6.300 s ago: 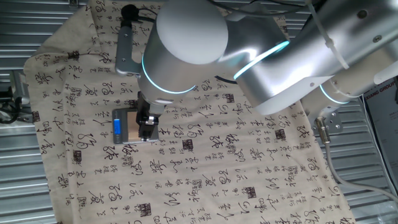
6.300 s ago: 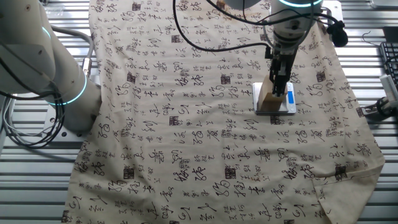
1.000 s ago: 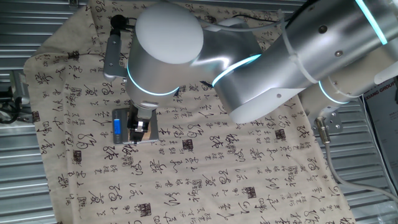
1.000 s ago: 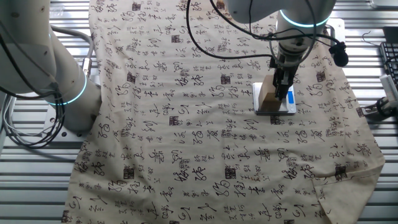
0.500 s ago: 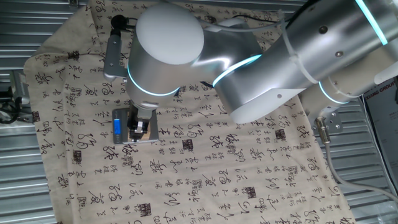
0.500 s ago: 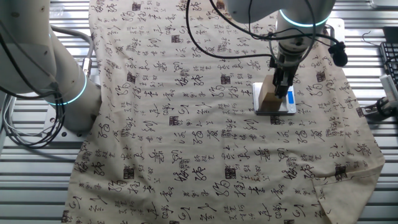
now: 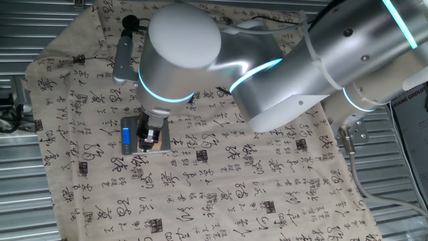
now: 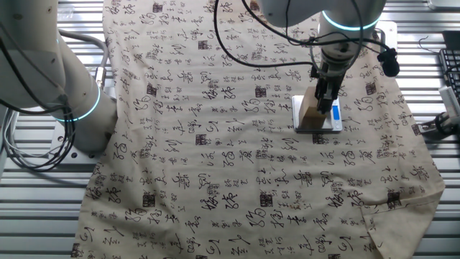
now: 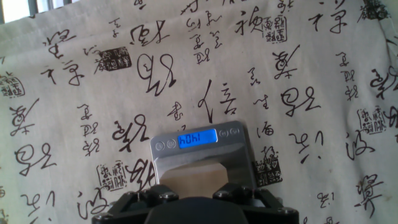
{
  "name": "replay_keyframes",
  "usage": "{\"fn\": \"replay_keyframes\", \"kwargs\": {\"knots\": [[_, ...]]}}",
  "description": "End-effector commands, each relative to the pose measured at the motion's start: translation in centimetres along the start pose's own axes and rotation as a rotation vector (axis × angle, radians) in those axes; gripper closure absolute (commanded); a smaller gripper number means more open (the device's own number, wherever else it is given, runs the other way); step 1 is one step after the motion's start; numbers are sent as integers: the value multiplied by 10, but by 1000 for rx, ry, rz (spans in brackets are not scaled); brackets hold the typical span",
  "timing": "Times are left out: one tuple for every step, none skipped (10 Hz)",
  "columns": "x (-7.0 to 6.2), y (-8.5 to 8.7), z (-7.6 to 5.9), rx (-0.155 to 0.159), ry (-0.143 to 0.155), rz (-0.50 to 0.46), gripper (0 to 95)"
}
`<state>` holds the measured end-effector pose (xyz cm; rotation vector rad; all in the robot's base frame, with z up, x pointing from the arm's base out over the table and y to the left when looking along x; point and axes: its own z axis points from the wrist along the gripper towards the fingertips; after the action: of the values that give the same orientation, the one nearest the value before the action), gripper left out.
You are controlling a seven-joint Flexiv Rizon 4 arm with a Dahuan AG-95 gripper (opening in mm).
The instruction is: Remove the object from the scale
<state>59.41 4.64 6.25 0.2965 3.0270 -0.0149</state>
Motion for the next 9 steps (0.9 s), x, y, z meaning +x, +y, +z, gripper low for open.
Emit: {"fn": "replay_keyframes", "kwargs": {"knots": [[0, 1, 1, 22, -3, -12, 950], [0, 1, 1, 21, -2, -24, 950], [0, 2, -1, 16, 2, -30, 950], [-1, 3, -3, 12, 7, -34, 950], [-1, 5, -5, 11, 8, -39, 950], [0, 5, -5, 10, 8, -41, 950], [0, 5, -6, 10, 9, -43, 950], [1, 6, -8, 11, 11, -44, 950], [2, 6, -9, 13, 15, -45, 950]]}}
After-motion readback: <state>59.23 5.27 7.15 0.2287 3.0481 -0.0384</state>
